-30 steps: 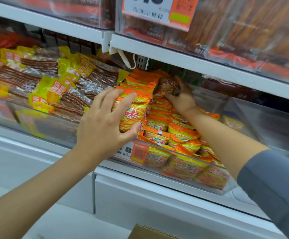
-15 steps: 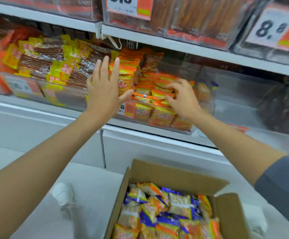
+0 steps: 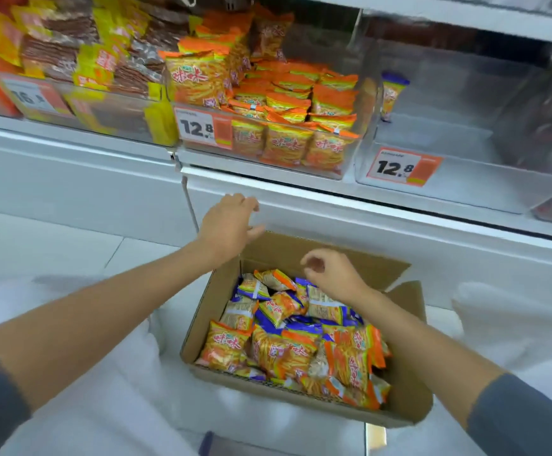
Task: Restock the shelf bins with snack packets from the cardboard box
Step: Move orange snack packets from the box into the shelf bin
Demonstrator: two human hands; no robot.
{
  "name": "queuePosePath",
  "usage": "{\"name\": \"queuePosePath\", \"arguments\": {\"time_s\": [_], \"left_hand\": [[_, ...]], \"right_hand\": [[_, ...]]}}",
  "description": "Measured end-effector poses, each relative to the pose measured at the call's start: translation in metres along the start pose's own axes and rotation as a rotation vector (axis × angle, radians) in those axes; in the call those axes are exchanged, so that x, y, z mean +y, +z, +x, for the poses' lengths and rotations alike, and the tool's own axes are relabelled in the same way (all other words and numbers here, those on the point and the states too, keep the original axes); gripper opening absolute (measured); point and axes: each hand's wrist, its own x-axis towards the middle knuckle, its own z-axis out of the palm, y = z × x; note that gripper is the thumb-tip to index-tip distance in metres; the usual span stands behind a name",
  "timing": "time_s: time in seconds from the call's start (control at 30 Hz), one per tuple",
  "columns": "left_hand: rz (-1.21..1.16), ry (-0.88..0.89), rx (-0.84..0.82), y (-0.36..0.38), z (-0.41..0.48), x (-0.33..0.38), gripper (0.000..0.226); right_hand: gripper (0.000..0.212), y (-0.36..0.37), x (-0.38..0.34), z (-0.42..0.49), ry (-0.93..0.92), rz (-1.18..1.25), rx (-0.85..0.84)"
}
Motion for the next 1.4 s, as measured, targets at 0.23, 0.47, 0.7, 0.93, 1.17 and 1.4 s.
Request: {"name": "queuePosePath", "arguments": {"time_s": [0.23, 0.47, 0.7, 0.93, 1.17, 1.4], "left_hand": [[-0.255, -0.103, -0.276, 0.055, -0.044, -0.011, 0.020], [-0.427, -0.201, -0.379, 0.068, -0.051, -0.006, 0.020], [-1.008, -0.624, -0.714, 0.057, -0.044, 0.023, 0.064], [-1.075, -0.654, -0.571, 0.079, -0.052, 0.014, 0.026], [-1.063, -0.663, -0.598, 0.089, -0.057, -0.001, 0.035], [-0.870, -0.466, -0.358, 0.089, -0.047, 0.003, 0.030]], "right_hand": [[0.033, 0.083, 0.044, -0.002, 0.224, 0.173, -0.527], [0.057, 0.111, 0.032, -0.016, 0.241, 0.119, -0.577], [0.028, 0.023, 0.013, -0.018, 0.306, 0.786, -0.286], [0.035, 0.058, 0.054, -0.030, 0.326, 0.289, -0.376], [0.042, 0.093, 0.072, -0.032, 0.124, -0.299, -0.599], [0.029, 0.031, 0.055, -0.017, 0.184, 0.298, -0.369]]}}
